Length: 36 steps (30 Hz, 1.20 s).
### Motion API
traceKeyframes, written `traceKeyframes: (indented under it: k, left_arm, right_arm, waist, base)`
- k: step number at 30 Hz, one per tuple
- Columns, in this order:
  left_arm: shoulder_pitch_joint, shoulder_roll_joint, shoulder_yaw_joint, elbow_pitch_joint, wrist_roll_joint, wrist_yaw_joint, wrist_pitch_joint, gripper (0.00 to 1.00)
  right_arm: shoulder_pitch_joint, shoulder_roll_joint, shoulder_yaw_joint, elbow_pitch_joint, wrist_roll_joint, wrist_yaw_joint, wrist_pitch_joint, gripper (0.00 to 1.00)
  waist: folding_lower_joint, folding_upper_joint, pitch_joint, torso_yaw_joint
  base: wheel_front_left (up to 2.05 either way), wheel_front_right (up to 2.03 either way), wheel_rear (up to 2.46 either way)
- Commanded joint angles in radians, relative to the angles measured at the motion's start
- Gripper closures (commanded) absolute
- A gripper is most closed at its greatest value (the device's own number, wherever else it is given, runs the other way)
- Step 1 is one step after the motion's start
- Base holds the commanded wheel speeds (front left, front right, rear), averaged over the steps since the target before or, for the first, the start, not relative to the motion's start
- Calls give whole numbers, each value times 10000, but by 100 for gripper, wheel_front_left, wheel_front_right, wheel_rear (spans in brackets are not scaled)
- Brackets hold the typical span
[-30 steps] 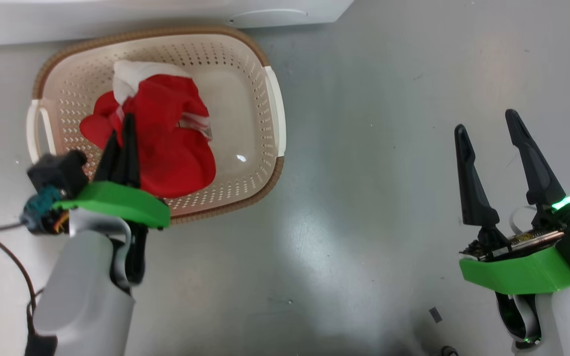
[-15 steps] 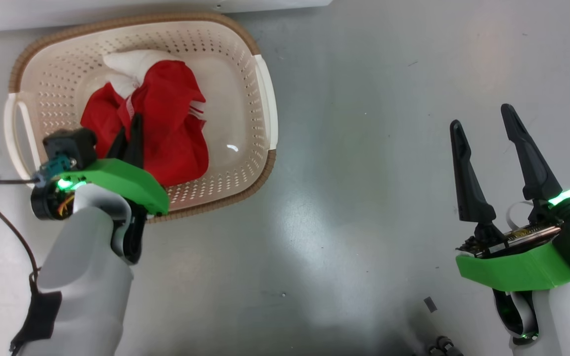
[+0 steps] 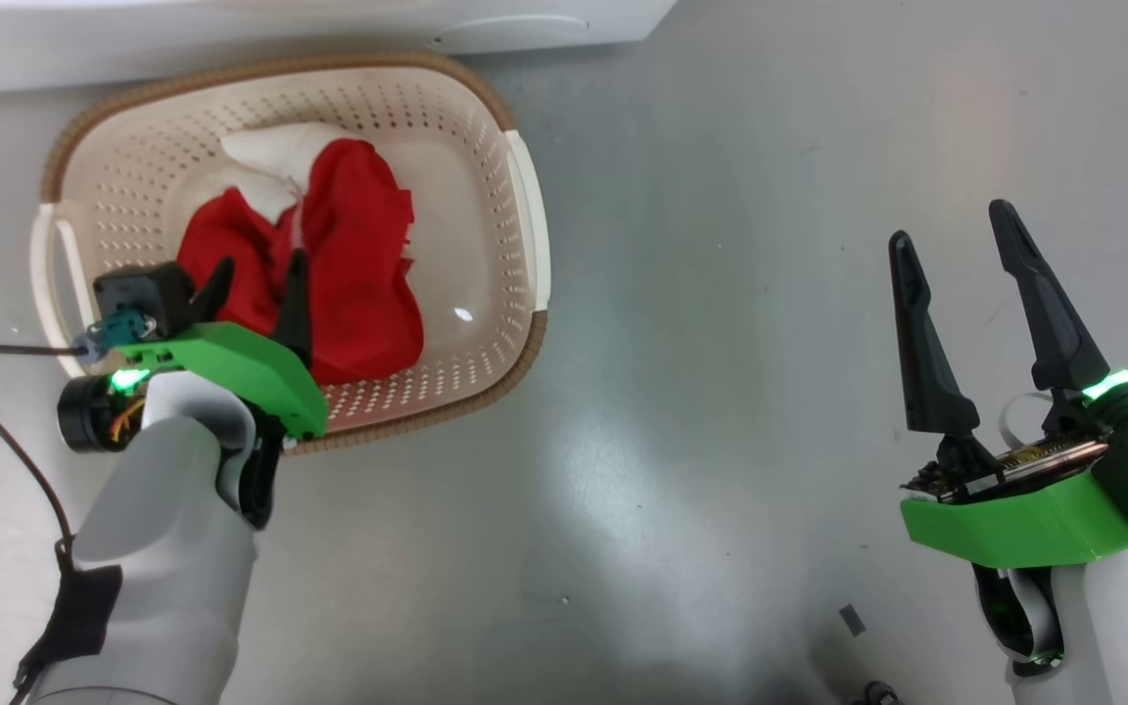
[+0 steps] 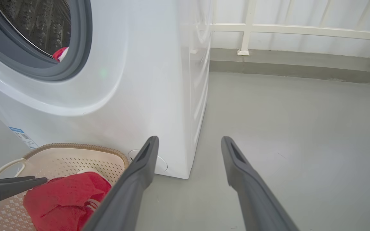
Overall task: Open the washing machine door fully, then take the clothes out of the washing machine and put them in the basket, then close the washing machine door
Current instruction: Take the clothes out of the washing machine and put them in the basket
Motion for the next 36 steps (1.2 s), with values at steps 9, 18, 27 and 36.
traceKeyframes:
  k: [9,18,27,36]
  left_arm:
    - [632,437,113,-1390,202,109,-51,0]
    - [2713,292,214,-4929,552,706,-53,0]
    - [4470,257,132,-8369,765,1517,-34,0]
    - [6102,540,154,-10821,1095,1914,-39,0]
  right_arm:
    - [425,-6,116,-130,95,62,-62,0]
    - [698,-6,52,-108,-233,62,-63,0]
    - [879,-6,-1,-124,-572,62,-63,0]
    - [1255,-6,-308,-344,-944,62,-63,0]
  waist:
    - [0,0,-677,253]
    - [0,0,-1587,530]
    - [0,0,-2382,597]
    - [0,0,-3159,514]
  base:
    - [0,0,0]
    - [0,0,0]
    - [0,0,0]
    - [0,0,0]
